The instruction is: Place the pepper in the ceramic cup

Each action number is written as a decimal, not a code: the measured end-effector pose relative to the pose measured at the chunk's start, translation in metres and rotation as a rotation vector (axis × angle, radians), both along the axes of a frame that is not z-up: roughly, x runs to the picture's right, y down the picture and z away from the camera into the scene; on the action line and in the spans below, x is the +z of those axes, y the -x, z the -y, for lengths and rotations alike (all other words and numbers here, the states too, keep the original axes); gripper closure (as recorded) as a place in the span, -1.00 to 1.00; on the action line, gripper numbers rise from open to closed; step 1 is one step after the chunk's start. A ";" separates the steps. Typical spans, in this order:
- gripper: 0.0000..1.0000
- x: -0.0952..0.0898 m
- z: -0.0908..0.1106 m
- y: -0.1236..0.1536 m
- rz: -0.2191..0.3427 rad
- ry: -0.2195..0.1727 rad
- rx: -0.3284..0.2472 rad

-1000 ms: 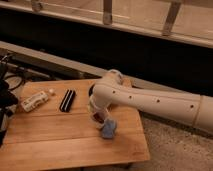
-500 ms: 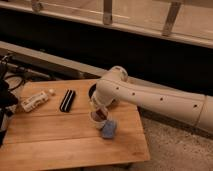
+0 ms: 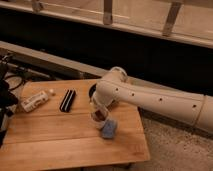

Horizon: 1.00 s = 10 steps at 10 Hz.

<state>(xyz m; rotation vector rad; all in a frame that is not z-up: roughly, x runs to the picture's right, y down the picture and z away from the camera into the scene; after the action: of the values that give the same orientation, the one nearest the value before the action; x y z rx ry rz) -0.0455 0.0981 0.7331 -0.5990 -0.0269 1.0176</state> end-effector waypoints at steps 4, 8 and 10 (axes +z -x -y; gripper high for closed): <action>0.11 0.001 0.002 0.001 -0.003 -0.006 -0.004; 0.03 0.002 0.002 0.001 -0.003 -0.009 -0.006; 0.00 0.002 0.002 0.001 -0.004 -0.011 -0.009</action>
<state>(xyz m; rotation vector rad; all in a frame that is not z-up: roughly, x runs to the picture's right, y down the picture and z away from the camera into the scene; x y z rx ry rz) -0.0468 0.0963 0.7354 -0.5863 -0.0265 1.0088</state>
